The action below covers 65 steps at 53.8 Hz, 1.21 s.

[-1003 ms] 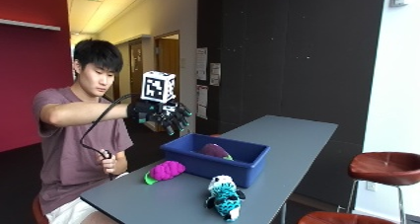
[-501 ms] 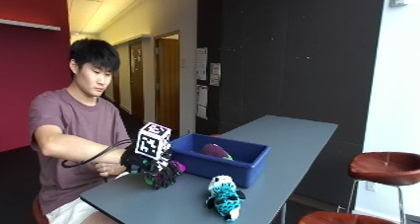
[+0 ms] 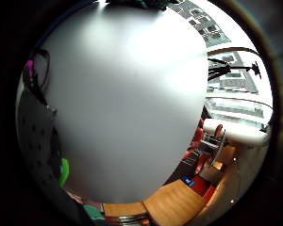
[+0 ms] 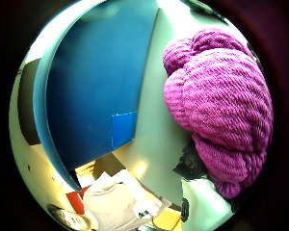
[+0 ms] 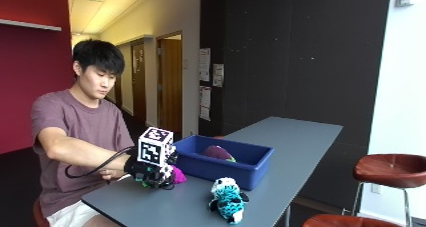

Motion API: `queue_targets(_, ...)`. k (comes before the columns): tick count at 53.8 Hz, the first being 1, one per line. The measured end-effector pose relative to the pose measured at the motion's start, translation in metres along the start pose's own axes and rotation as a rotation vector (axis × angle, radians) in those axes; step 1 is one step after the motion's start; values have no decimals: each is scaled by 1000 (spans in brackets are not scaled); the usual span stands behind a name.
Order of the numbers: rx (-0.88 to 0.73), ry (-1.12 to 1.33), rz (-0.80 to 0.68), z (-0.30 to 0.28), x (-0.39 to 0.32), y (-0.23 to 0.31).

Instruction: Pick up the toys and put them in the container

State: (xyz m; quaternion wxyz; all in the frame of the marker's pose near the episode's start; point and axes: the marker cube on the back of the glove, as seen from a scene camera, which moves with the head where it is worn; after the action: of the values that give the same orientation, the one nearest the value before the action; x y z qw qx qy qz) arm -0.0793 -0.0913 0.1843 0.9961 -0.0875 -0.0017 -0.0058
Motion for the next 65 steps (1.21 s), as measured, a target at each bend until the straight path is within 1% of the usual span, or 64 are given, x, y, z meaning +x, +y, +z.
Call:
queue_targets(8, -9, -48, 27, -27, -2, -4)
queue_targets(12, 35, -40, 46, -54, -5, -5)
queue_targets(17, 113, -8, 61, -102, -14, -6)
queue_targets(27, 233, 38, -11, -190, -77, -1)
queue_targets(33, 268, 60, -81, -223, -123, 1)
queue_targets(36, 273, 68, -112, -229, -140, 0)
queue_targets(37, 273, 82, -149, -230, -146, 0)
queue_targets(40, 271, 154, -328, -231, -160, 0)
queue_targets(41, 271, 155, -343, -231, -167, -1)
queue_targets(45, 273, 115, -235, -228, -202, -8)
queue_targets(48, 271, 116, -137, -224, -214, -16)
queue_targets(49, 269, 124, -130, -222, -216, -17)
queue_targets(50, 266, 139, -151, -220, -217, -18)
queue_targets(53, 254, 201, -299, -213, -218, -17)
queue_targets(54, 252, 207, -301, -211, -219, -18)
queue_targets(57, 231, 173, -200, -204, -230, -22)
queue_targets(58, 218, 171, -202, -202, -233, -22)
queue_targets(61, 176, 215, -284, -193, -232, -23)
queue_targets(65, 108, 271, -350, -182, -227, -25)
